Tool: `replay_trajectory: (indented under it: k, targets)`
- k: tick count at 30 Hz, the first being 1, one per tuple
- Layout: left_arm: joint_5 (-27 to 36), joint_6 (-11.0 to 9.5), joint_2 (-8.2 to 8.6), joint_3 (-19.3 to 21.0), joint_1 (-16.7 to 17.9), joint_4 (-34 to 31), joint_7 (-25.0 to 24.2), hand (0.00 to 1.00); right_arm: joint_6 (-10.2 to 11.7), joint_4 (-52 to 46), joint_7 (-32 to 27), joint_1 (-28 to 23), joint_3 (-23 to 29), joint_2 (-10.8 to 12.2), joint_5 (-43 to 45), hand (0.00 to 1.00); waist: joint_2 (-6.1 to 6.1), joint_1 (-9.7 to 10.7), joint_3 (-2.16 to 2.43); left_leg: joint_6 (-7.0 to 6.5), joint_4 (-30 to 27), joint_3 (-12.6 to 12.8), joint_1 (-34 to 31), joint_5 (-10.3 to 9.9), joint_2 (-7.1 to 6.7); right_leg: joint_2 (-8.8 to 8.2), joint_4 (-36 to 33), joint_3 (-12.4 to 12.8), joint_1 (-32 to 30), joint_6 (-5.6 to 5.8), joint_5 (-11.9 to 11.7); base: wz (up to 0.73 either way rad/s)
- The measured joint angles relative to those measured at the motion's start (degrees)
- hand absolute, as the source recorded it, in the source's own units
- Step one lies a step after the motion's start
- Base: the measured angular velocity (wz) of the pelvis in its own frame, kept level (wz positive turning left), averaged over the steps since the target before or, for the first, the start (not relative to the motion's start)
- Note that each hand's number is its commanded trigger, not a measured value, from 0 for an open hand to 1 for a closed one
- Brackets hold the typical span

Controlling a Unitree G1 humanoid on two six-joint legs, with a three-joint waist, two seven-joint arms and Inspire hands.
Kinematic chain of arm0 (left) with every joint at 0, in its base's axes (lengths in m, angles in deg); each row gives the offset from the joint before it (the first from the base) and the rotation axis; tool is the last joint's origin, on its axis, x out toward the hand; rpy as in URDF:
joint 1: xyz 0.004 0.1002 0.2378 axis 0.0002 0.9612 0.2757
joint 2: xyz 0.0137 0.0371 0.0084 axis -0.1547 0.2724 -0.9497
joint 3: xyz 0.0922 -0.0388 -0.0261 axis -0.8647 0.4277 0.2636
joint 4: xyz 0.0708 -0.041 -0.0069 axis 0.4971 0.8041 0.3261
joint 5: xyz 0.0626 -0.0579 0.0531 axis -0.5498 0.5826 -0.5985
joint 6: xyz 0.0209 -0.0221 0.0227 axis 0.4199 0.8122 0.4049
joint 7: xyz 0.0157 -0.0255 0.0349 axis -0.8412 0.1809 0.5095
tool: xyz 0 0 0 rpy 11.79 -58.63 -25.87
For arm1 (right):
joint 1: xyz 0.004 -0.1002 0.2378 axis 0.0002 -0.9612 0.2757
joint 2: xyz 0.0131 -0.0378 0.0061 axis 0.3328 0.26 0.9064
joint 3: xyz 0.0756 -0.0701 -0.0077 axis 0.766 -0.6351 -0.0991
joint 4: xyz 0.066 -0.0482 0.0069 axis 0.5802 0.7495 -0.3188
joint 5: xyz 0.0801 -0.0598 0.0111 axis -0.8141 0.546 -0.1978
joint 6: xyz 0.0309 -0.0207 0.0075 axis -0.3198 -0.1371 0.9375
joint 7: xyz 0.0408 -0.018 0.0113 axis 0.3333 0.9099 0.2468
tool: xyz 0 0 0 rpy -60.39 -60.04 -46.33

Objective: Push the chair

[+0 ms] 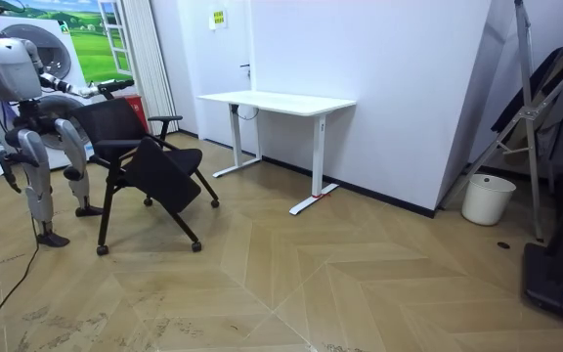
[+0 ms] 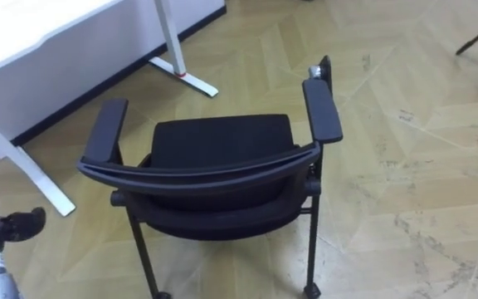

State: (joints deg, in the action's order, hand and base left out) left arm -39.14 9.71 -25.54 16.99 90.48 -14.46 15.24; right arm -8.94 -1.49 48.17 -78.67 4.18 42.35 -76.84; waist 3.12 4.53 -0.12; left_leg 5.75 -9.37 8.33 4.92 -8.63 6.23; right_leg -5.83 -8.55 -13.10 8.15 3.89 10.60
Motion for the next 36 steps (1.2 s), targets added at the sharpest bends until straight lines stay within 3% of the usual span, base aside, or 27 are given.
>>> replay_trajectory:
  k: [9,16,24,36]
  targets:
    - [-4.08,1.86,-0.11,-7.70,-0.16,-0.06,-3.35,0.00,0.00,0.01,0.45,0.59,-1.88,0.05,0.59,0.00,0.20,1.17,0.02,0.00,0.00,0.11,-0.31,0.00,0.00,0.05,-0.02,0.50,-0.28,0.00,0.00,0.00]
    - [-5.31,2.71,-0.29,-8.17,-0.17,-4.53,-5.66,0.00,0.00,-0.26,0.37,1.28,-2.48,0.06,0.87,0.00,0.12,1.33,0.03,0.00,0.00,1.07,-0.55,0.00,0.00,0.05,-0.06,1.44,-1.16,-0.02,-0.01,-0.07]
    - [-12.63,3.08,-1.52,-10.89,-0.20,-6.75,-6.17,0.00,0.17,-0.25,0.14,1.47,-2.48,0.06,1.22,0.00,0.61,1.52,0.20,0.00,0.00,1.86,-0.43,0.00,0.00,0.04,0.00,2.04,-1.22,-0.02,-0.02,-0.01]
    - [-12.66,3.07,-2.16,-13.94,-0.78,-10.67,-7.91,0.00,0.58,0.55,0.34,2.00,-3.42,0.08,0.70,0.00,0.56,2.03,-0.08,0.00,0.01,2.15,-0.31,0.00,0.01,0.03,-0.01,2.26,-1.19,-0.02,-0.02,0.00]
